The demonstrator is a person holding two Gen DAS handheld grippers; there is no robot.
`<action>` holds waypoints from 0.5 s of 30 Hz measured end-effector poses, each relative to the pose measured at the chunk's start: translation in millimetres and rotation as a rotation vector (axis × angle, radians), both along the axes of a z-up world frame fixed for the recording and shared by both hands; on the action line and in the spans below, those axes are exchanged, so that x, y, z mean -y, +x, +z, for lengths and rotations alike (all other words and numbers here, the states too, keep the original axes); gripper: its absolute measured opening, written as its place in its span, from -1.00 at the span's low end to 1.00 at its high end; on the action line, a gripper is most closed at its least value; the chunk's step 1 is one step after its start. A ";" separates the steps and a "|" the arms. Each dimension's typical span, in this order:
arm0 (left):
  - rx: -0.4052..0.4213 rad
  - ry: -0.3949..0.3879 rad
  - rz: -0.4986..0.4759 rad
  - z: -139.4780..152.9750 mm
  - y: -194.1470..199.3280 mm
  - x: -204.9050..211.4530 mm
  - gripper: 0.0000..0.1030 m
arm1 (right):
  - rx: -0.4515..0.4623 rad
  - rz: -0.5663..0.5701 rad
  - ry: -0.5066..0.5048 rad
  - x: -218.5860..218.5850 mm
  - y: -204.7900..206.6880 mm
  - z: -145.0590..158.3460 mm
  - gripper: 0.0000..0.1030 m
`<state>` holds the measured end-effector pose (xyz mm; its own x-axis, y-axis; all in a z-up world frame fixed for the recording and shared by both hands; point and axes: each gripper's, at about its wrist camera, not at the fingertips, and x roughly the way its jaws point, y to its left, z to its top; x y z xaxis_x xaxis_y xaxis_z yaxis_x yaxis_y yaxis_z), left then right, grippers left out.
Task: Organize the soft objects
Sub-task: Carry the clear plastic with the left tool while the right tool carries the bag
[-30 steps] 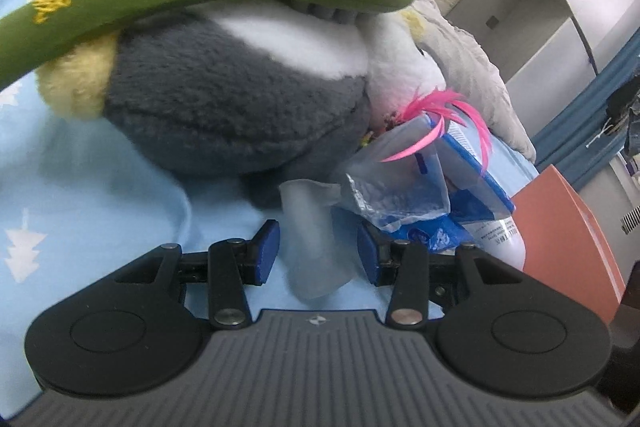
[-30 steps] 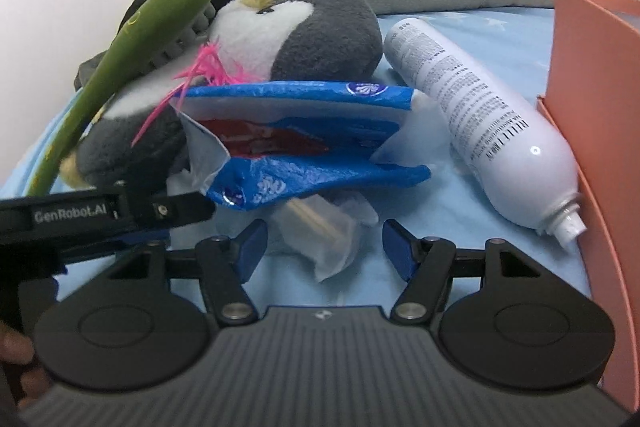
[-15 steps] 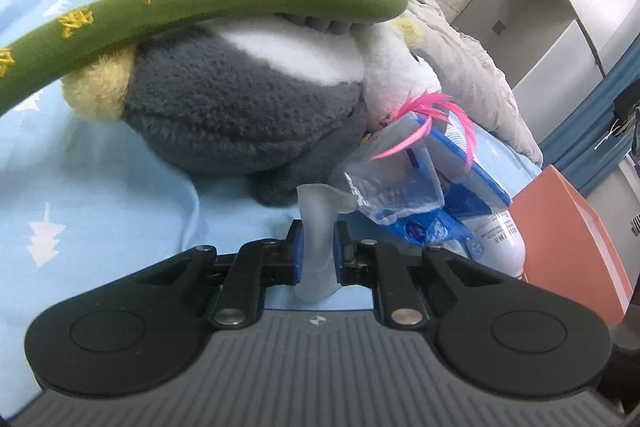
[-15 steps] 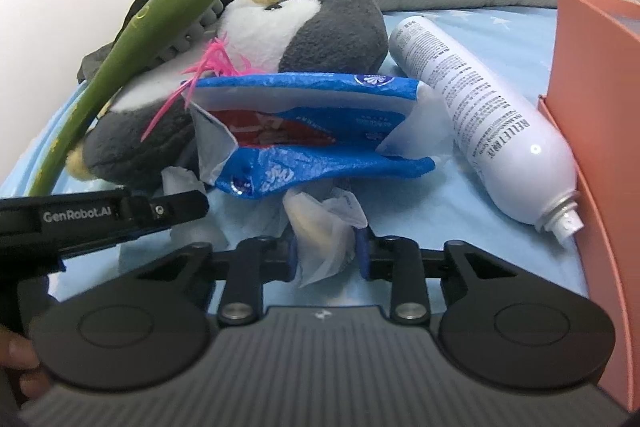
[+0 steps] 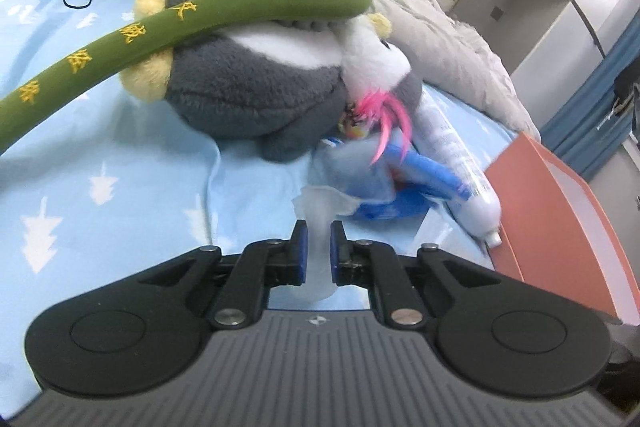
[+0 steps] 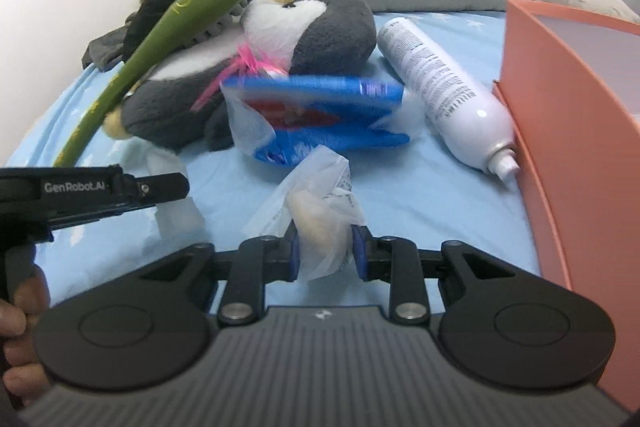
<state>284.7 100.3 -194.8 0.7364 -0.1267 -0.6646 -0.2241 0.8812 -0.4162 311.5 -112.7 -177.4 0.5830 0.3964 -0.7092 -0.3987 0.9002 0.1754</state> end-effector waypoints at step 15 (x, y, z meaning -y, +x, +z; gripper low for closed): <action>0.011 0.027 -0.077 55.3 -86.8 46.2 -0.75 | 0.046 -0.087 -0.007 46.7 -81.5 56.3 -0.43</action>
<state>197.9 54.1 -139.6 0.7324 -0.1650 -0.6606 -0.1510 0.9067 -0.3939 230.0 -159.4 -121.1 0.6471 0.3381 -0.6833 -0.3268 0.9328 0.1520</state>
